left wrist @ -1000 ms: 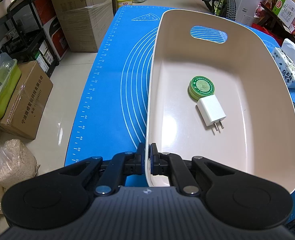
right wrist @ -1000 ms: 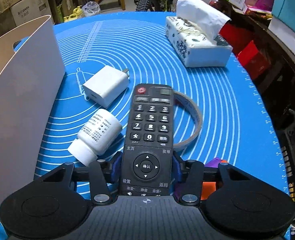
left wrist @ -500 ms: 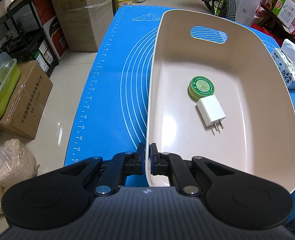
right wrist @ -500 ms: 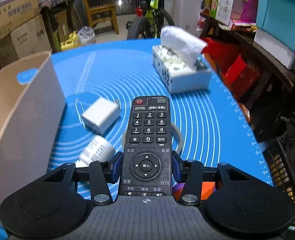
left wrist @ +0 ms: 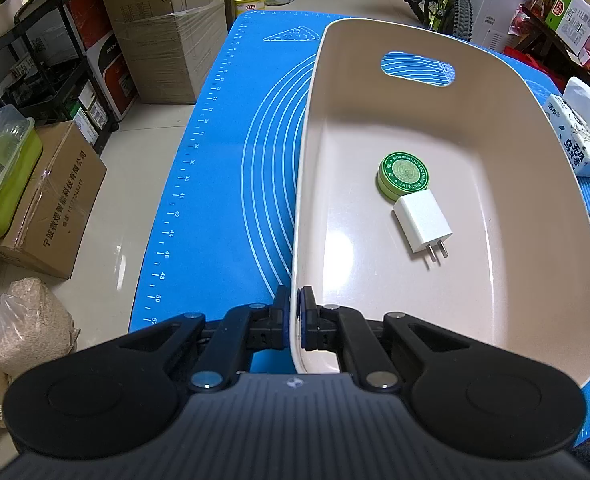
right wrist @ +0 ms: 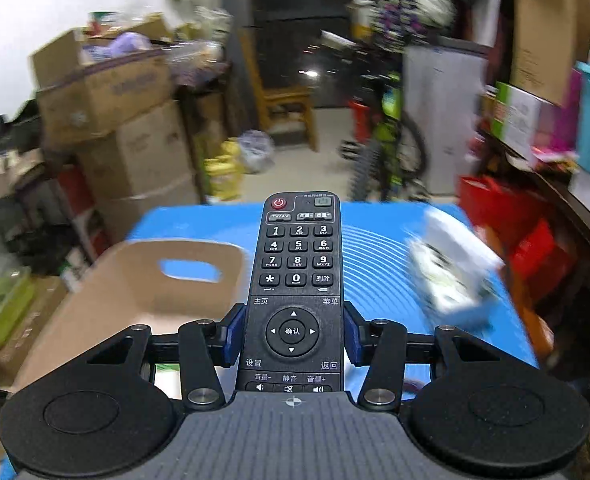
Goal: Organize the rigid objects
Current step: 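Carry the black remote into the bin and release it with the right tool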
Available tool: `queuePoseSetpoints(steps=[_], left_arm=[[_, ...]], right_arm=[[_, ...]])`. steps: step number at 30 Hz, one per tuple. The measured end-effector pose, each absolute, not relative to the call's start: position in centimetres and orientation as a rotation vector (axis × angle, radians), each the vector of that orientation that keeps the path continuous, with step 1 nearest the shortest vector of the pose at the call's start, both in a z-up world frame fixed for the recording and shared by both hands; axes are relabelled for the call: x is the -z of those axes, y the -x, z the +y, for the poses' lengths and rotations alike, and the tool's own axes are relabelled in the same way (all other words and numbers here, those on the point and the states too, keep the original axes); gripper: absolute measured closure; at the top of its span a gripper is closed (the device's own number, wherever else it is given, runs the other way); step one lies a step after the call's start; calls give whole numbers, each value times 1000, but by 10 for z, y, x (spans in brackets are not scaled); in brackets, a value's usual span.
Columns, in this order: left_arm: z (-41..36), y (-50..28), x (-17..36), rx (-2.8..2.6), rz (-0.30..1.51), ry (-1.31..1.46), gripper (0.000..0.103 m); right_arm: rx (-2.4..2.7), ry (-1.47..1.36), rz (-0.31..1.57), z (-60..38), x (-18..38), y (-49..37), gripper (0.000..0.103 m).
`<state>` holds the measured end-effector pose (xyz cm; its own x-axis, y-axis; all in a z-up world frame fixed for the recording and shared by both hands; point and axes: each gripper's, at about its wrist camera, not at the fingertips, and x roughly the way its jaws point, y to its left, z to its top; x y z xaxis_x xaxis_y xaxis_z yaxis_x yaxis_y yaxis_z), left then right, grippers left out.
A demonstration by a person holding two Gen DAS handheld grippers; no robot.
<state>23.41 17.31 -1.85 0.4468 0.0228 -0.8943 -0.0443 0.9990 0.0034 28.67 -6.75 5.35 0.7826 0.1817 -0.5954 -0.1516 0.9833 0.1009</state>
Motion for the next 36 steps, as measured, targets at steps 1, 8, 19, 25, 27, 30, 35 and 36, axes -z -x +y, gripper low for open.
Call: queuePoseSetpoints(steps=[1, 8, 19, 25, 27, 30, 35, 36], left_arm=[[173, -234, 19, -42, 1107, 22, 96], [174, -234, 18, -40, 1107, 20, 96], [174, -234, 19, -41, 1107, 19, 96], [174, -234, 19, -41, 1107, 20, 96], [174, -234, 19, -41, 1107, 20, 96], [174, -234, 19, -41, 1107, 19, 96], [174, -234, 19, -41, 1107, 19, 96], [174, -234, 19, -41, 1107, 20, 96]], right_arm=[[-206, -36, 644, -57, -56, -290, 49], [-347, 46, 725, 13, -44, -316, 49], [-395, 160, 966, 76, 22, -356, 49], [-384, 188, 1035, 88, 44, -363, 49], [-381, 195, 1049, 90, 49, -365, 49], [-377, 202, 1078, 92, 54, -366, 49], [-374, 212, 1109, 92, 58, -369, 48], [-375, 214, 1121, 93, 60, -370, 48]])
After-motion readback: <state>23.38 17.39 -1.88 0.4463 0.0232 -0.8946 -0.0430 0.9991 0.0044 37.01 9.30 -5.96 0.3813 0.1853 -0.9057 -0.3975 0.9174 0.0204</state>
